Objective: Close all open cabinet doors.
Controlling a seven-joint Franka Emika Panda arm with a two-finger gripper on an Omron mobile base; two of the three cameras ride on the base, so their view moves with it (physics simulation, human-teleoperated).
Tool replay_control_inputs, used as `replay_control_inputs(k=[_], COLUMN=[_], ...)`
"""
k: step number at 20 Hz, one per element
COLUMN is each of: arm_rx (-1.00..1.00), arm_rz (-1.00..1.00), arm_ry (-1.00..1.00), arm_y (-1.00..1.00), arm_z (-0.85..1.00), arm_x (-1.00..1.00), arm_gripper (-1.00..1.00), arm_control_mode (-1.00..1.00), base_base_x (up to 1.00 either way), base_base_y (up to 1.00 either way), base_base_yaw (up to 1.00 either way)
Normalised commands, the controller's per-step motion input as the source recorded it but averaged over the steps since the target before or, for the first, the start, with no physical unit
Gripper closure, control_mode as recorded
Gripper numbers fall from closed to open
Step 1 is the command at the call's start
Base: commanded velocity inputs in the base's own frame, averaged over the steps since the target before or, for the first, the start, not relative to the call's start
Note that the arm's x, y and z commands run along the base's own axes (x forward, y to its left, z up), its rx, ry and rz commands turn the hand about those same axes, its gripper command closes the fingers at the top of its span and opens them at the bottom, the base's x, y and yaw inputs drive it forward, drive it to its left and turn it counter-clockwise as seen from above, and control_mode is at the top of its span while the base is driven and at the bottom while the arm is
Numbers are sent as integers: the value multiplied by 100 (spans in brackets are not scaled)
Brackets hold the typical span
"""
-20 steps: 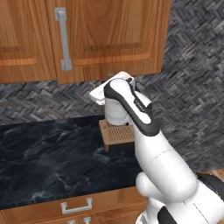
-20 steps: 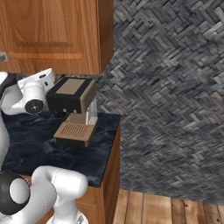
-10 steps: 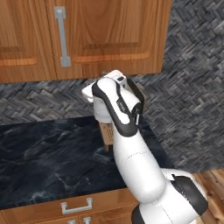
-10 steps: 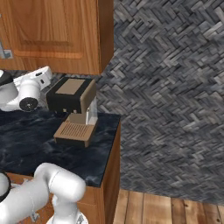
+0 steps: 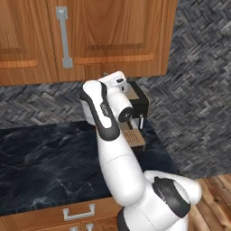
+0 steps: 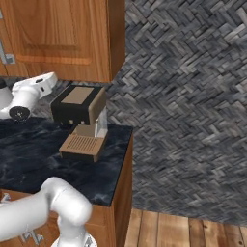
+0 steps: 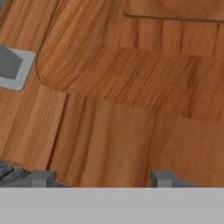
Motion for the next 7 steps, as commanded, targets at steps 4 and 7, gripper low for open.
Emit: replay_control_inputs(k=[4,7], arm_rx=[0,0], arm_rz=[-5,-3], arm_ry=[0,0], arm_y=[10,1], arm_z=[5,9], arm_x=[14,-5], arm_gripper=[-100,-100], arm_control_mode=[-100,-100], base_base_x=[0,0], base_base_y=[0,0], base_base_yaw=[0,0])
